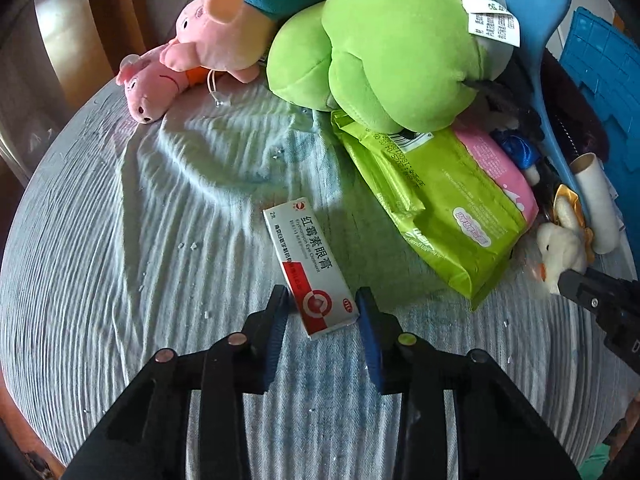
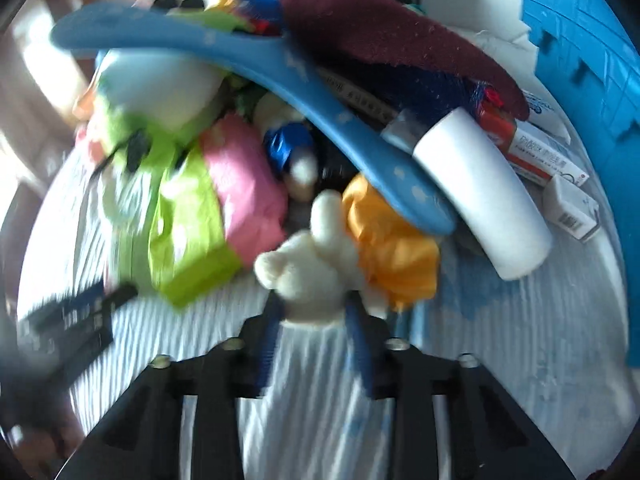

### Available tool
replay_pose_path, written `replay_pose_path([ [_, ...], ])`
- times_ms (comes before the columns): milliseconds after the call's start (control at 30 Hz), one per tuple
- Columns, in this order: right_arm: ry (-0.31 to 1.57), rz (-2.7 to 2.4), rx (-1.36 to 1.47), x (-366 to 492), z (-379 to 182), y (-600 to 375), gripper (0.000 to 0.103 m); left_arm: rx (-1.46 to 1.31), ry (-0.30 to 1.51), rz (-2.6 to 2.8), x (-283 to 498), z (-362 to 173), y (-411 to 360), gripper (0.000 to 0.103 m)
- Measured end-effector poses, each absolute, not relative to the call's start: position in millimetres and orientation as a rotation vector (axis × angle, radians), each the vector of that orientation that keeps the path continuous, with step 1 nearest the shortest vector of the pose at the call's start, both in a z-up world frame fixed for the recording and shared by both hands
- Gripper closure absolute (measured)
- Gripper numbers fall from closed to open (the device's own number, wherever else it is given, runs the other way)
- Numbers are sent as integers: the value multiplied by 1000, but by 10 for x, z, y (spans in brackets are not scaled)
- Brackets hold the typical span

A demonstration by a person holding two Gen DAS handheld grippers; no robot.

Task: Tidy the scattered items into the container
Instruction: 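Approach and grasp the red-and-white ointment box with the left gripper, then lift the ointment box with the left gripper while the right grasps the white plush duck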

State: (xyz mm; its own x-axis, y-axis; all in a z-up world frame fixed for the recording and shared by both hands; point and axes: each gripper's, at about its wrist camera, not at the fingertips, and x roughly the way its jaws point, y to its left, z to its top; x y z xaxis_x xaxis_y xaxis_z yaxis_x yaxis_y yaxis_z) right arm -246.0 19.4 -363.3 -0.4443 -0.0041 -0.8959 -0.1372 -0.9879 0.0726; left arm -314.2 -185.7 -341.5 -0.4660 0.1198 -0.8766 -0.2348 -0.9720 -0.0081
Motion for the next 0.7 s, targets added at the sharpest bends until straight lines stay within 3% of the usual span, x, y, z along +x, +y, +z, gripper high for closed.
replay_pose_path([
  [133,163,2524,-1670,-2306,-3626,273,75,-1507,157,2498,-3149,-3443,-2021,72],
  [200,318,2536,-1662,-2226,-3572,396,74,-1508,166,2481,-3151,-3438,-2062,72],
  [300,480,2553,-1610,-2231,-3474,462,65,-1510,190,2470,-3165,-3435,-2056,68],
  [400,667,2530,-1578,-2379,-3489,493,65,-1525,189,2489,-3194,-3438,-2028,57],
  [500,764,2479,-1567,-2547,-3572,456,64,-1520,176,2506,-3189,-3438,-2031,56],
  [567,802,2464,-1566,-2637,-3630,408,59,-1496,176,2501,-3171,-3432,-2015,69],
  [600,816,2458,-1554,-2680,-3663,390,49,-1484,181,2498,-3167,-3427,-1996,73],
  [633,836,2457,-1534,-2706,-3683,382,42,-1481,185,2495,-3173,-3423,-1975,74],
  [700,889,2444,-1491,-2729,-3664,382,40,-1482,177,2489,-3204,-3419,-1948,75],
])
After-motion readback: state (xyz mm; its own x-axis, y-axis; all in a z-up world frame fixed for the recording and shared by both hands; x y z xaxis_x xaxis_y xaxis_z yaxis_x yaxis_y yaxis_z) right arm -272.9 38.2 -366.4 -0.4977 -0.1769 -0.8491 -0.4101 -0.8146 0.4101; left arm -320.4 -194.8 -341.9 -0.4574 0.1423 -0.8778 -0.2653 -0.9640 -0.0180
